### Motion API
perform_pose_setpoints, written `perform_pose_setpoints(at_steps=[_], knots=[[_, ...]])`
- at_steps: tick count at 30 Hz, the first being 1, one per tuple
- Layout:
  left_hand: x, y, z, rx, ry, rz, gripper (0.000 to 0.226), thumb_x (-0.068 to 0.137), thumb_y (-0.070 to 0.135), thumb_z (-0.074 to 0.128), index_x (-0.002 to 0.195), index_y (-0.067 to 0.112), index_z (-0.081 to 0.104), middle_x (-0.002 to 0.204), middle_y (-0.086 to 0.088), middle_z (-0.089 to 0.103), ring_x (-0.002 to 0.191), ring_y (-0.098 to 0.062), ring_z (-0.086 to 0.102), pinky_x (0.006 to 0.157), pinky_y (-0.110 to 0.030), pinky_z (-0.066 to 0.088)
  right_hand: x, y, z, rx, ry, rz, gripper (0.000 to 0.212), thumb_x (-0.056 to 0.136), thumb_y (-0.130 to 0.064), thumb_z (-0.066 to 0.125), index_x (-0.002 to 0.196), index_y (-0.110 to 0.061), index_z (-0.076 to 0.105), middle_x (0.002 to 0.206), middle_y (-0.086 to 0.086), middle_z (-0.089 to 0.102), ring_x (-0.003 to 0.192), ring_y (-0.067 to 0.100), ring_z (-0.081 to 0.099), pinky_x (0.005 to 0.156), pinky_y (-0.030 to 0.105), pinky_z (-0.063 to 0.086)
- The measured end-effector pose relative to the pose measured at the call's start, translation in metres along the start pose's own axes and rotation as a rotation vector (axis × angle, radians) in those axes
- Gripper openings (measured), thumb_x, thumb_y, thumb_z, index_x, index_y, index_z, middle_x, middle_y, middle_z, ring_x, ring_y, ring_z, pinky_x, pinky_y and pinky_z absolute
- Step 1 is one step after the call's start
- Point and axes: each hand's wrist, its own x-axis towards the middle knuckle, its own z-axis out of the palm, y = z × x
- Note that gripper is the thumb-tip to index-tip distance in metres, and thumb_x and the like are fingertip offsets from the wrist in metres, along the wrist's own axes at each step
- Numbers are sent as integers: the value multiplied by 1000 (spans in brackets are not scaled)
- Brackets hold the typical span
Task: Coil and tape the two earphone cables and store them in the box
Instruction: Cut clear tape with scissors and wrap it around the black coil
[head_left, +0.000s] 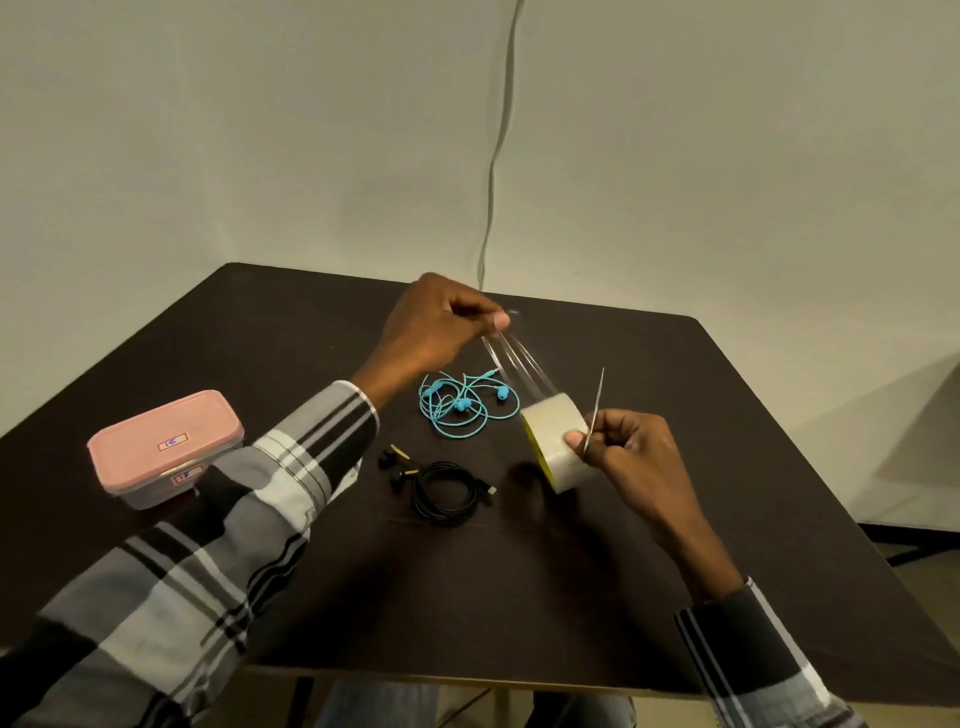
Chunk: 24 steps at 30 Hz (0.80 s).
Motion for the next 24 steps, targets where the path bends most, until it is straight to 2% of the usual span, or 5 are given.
perform_pose_setpoints(at_steps=[3,6,11,18,24], knots=[[5,23,-1,172,-34,110,17,84,36,73,97,26,78,90,9,76,81,-3,68,75,-25,53,-2,3,-1,90,37,111,25,88,-17,73,78,6,68,65,5,66,61,4,54,63,33,42],[11,38,6,278,-45,160,19,86,40,71,98,27,78,94,9,76,82,-5,65,66,-19,45,-1,0,1,112,31,137,28,89,-19,72,77,5,67,65,3,62,66,13,53,60,32,44],[13,50,9,279,-141,225,20,86,41,70,98,28,78,98,10,75,90,-6,66,80,-33,54,-1,1,-10,177,-35,187,19,87,-21,75,93,-3,70,67,12,61,64,18,53,54,25,46],[12,60,13,348,-151,362,26,84,47,69,96,27,79,91,10,75,83,-6,62,59,-13,32,8,-7,-38,30,16,107,46,68,-43,84,98,-13,66,76,7,66,68,13,59,63,25,49],[10,60,16,343,-111,376,27,81,52,70,88,28,78,87,11,75,84,-8,64,69,-22,46,11,-28,-67,-103,-150,68,54,62,-45,85,100,-14,62,83,3,67,69,6,60,61,16,50]])
